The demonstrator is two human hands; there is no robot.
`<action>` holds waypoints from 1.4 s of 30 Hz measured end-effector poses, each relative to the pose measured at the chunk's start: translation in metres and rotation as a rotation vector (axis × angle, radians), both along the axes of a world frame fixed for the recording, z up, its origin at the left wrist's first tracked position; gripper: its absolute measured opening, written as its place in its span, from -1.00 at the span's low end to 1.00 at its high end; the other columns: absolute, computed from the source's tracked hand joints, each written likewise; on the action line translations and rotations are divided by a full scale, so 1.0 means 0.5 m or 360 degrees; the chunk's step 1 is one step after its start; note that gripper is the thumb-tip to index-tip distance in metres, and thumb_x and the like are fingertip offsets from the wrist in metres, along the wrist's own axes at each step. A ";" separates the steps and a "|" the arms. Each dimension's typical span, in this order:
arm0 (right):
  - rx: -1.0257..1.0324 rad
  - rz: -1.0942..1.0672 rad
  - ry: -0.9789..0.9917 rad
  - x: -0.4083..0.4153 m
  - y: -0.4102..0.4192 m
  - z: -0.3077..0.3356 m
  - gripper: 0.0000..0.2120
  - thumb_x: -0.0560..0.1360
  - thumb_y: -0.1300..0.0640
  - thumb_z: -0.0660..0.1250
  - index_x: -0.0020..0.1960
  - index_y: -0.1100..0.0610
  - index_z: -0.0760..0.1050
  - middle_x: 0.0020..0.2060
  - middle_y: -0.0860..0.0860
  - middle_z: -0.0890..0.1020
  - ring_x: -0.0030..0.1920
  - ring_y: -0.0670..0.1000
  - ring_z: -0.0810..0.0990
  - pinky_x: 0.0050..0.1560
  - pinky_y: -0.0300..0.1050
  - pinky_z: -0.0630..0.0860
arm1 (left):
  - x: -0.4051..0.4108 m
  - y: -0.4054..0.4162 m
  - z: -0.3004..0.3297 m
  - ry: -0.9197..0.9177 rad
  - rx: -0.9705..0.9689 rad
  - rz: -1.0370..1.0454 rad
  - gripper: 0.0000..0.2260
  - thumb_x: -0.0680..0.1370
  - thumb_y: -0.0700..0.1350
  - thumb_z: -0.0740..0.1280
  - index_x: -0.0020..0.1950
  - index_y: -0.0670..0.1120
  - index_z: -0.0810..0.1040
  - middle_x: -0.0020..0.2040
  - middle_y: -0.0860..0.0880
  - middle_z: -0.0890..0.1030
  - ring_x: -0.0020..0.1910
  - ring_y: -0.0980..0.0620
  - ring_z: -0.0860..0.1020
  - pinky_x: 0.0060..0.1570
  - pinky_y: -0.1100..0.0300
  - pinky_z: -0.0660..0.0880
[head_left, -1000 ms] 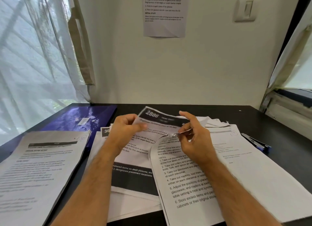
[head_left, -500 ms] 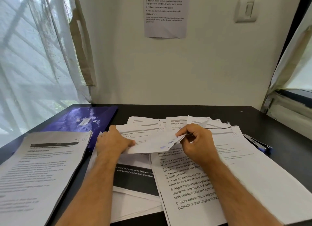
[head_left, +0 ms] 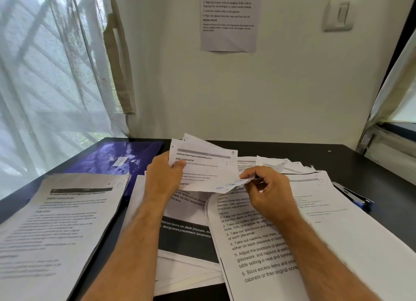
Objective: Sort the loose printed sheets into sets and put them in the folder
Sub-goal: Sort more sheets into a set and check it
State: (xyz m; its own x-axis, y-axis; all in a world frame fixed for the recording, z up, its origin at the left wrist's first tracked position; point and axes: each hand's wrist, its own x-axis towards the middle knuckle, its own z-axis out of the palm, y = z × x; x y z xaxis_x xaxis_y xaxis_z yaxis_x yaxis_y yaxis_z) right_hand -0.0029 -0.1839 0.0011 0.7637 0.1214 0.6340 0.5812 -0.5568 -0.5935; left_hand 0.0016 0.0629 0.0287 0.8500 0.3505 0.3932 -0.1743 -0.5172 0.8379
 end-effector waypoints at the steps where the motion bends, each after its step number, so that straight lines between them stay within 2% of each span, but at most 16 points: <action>1: 0.0002 0.0001 0.0000 0.000 0.000 0.000 -0.71 0.47 0.36 0.44 0.01 -0.02 0.63 -0.05 -0.20 0.62 -0.05 -0.18 0.63 -0.07 -0.40 0.58 | -0.001 -0.002 0.001 -0.0055 -0.0014 0.0007 -0.75 0.62 -0.13 0.33 0.30 -0.02 0.58 0.09 0.08 0.64 0.03 0.05 0.62 -0.14 0.27 0.52; 3: 0.0013 0.0002 0.0000 -0.001 0.001 0.000 -0.73 0.47 0.34 0.44 0.02 -0.01 0.63 -0.04 -0.19 0.62 -0.04 -0.17 0.63 -0.06 -0.40 0.58 | -0.002 -0.001 0.001 -0.0172 -0.0016 0.0016 -0.69 0.63 -0.17 0.30 0.37 0.02 0.53 0.11 0.11 0.60 0.08 0.06 0.62 -0.06 0.21 0.58; 5: 0.0018 0.0001 0.0000 -0.002 0.002 0.001 -0.73 0.48 0.32 0.44 0.05 -0.02 0.62 -0.02 -0.18 0.63 -0.02 -0.17 0.64 -0.03 -0.38 0.59 | 0.000 0.002 -0.002 -0.0248 0.0005 -0.0045 -0.62 0.65 -0.21 0.25 0.43 0.10 0.48 0.17 0.12 0.59 0.00 0.16 0.61 -0.16 0.35 0.57; 8: -0.0002 0.0004 -0.0008 -0.003 0.005 0.004 -0.68 0.50 0.30 0.43 0.17 -0.01 0.59 -0.03 -0.14 0.65 -0.03 -0.18 0.64 0.00 -0.32 0.61 | -0.004 -0.004 -0.004 -0.0288 -0.0021 -0.0273 -0.61 0.66 -0.23 0.22 0.36 0.19 0.55 0.39 0.05 0.52 -0.01 0.28 0.60 -0.28 0.41 0.53; 10: -0.0015 -0.0001 0.0007 -0.004 0.007 0.006 -0.59 0.50 0.29 0.42 0.29 -0.01 0.53 -0.09 -0.16 0.64 -0.08 -0.18 0.64 -0.04 -0.39 0.59 | -0.009 -0.011 0.000 -0.0298 -0.0047 -0.0369 -0.63 0.65 -0.25 0.24 0.26 0.18 0.62 0.50 0.09 0.36 0.06 0.48 0.49 -0.18 0.42 0.53; 12: -0.0016 -0.0002 0.0038 -0.006 0.009 0.008 -0.52 0.51 0.29 0.42 0.36 -0.03 0.48 -0.14 -0.18 0.62 -0.12 -0.16 0.64 -0.09 -0.44 0.56 | -0.008 -0.013 0.002 -0.0198 -0.0110 -0.0447 -0.66 0.64 -0.23 0.27 0.15 0.19 0.68 0.50 0.12 0.34 0.25 0.33 0.44 0.03 0.28 0.57; 14: -0.0027 0.0009 0.0059 -0.006 0.011 0.007 -0.49 0.51 0.29 0.41 0.40 -0.04 0.46 -0.15 -0.17 0.62 -0.13 -0.16 0.64 -0.11 -0.45 0.55 | -0.006 -0.011 -0.002 -0.0060 -0.0165 -0.0531 -0.69 0.61 -0.23 0.30 0.06 0.16 0.73 0.42 0.14 0.46 0.35 0.10 0.43 0.17 0.10 0.56; 16: -0.0029 0.0016 0.0076 -0.006 0.012 0.007 -0.47 0.51 0.30 0.41 0.41 -0.05 0.45 -0.16 -0.17 0.62 -0.13 -0.15 0.64 -0.11 -0.46 0.54 | -0.011 -0.011 -0.005 0.0023 -0.0158 -0.0561 -0.74 0.61 -0.20 0.31 0.00 0.09 0.75 0.13 0.11 0.68 0.13 0.02 0.60 0.02 0.04 0.64; 19: -0.0034 0.0034 0.0109 -0.007 0.014 0.009 -0.42 0.51 0.29 0.41 0.44 -0.11 0.40 -0.14 -0.18 0.62 -0.10 -0.15 0.64 -0.09 -0.40 0.58 | -0.021 -0.017 -0.002 0.0009 -0.0055 -0.0519 -0.77 0.64 -0.09 0.30 -0.10 0.06 0.74 -0.22 0.07 0.72 -0.21 0.00 0.67 -0.29 0.12 0.62; 24: -0.0147 0.0066 0.0119 -0.012 0.021 0.018 -0.25 0.51 0.25 0.42 0.53 -0.22 0.18 -0.16 -0.20 0.59 -0.12 -0.15 0.62 -0.12 -0.46 0.53 | -0.020 -0.021 -0.001 -0.0101 -0.0011 -0.0575 -0.71 0.61 0.05 0.32 -0.15 -0.07 0.73 -0.24 0.00 0.71 -0.24 -0.13 0.66 -0.30 0.12 0.59; 26: -0.0171 0.0122 0.0108 -0.014 0.029 0.018 -0.21 0.51 0.25 0.42 0.53 -0.26 0.13 -0.19 -0.21 0.58 -0.11 -0.18 0.61 -0.12 -0.49 0.51 | -0.026 -0.024 0.004 -0.0097 -0.0082 -0.0739 -0.65 0.55 0.05 0.24 -0.12 -0.12 0.75 -0.17 -0.01 0.73 -0.15 -0.05 0.67 -0.23 0.25 0.58; 29: -0.0245 0.0151 0.0047 -0.014 0.037 0.016 -0.40 0.53 0.22 0.41 0.46 -0.17 0.34 -0.04 -0.22 0.61 -0.10 -0.17 0.63 -0.06 -0.40 0.58 | -0.026 -0.031 0.006 -0.0033 -0.0026 -0.0757 -0.73 0.56 -0.08 0.24 -0.05 -0.04 0.76 -0.08 0.09 0.73 -0.03 0.06 0.66 -0.07 0.17 0.64; 32: -0.0288 0.0131 -0.0058 -0.006 0.034 0.012 -0.67 0.53 0.21 0.41 0.26 -0.05 0.57 0.06 -0.15 0.63 0.00 -0.18 0.61 0.05 -0.22 0.62 | -0.016 -0.033 0.004 -0.0007 0.0113 -0.0591 -0.80 0.55 -0.22 0.40 -0.04 0.06 0.75 -0.06 0.16 0.71 -0.03 0.12 0.66 -0.08 0.14 0.65; 36: -0.0323 0.0184 0.0024 -0.005 0.036 0.009 -0.58 0.54 0.16 0.40 0.36 -0.12 0.51 0.11 -0.15 0.61 0.00 -0.17 0.62 0.04 -0.31 0.59 | -0.018 -0.036 0.003 -0.0041 0.0075 -0.0601 -0.86 0.45 -0.17 0.54 -0.10 0.07 0.75 -0.11 0.16 0.71 -0.08 0.19 0.66 -0.17 0.26 0.61; 38: -0.0356 0.0185 0.0011 -0.003 0.037 0.008 -0.61 0.54 0.15 0.39 0.33 -0.13 0.55 0.10 -0.14 0.61 -0.01 -0.15 0.61 0.03 -0.25 0.61 | -0.017 -0.037 0.004 -0.0129 -0.0005 -0.0591 -0.86 0.45 -0.17 0.54 -0.09 0.06 0.73 -0.08 0.14 0.70 -0.09 0.15 0.67 -0.21 0.28 0.59; 42: -0.0339 0.0157 0.0057 0.000 0.033 0.004 -0.71 0.51 0.22 0.42 0.16 -0.06 0.67 0.02 -0.14 0.62 -0.02 -0.14 0.60 0.05 -0.23 0.60 | -0.016 -0.030 0.018 -0.0440 -0.0341 -0.0326 -0.66 0.50 -0.22 0.48 0.25 0.02 0.58 -0.04 0.10 0.69 -0.06 0.17 0.68 -0.21 0.32 0.60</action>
